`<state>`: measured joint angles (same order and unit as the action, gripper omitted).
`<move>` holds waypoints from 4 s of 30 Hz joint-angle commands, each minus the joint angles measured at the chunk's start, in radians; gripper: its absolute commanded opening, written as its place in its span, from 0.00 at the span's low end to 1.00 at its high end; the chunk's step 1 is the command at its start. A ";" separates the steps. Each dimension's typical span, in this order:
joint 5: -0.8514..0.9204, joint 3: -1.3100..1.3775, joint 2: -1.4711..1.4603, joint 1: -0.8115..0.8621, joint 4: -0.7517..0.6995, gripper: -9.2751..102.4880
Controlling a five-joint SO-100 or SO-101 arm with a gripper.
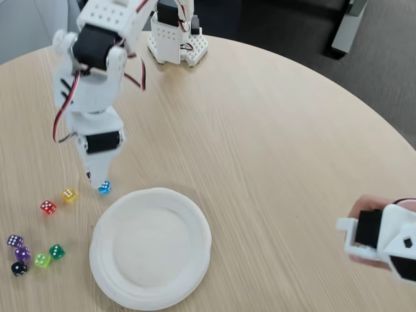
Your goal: Pick a purple dice and put it in the plate.
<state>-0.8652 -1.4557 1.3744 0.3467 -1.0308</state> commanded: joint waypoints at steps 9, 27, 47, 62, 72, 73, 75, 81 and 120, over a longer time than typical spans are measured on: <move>-0.075 0.055 -0.037 -0.038 -0.005 0.08; -0.066 0.038 -0.037 -0.261 -0.006 0.09; -0.087 0.035 -0.023 -0.261 -0.011 0.08; -0.026 0.015 0.541 -0.354 -0.305 0.08; 0.230 -0.617 0.900 -0.426 -0.175 0.08; 0.258 -0.690 0.925 -0.428 -0.149 0.08; 0.310 -0.827 0.965 -0.428 -0.094 0.08; 0.419 -1.131 1.094 -0.428 0.023 0.08; 0.741 -1.551 1.743 -0.416 -0.206 0.12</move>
<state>-0.1181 -3.0112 3.1140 -0.0721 -1.2349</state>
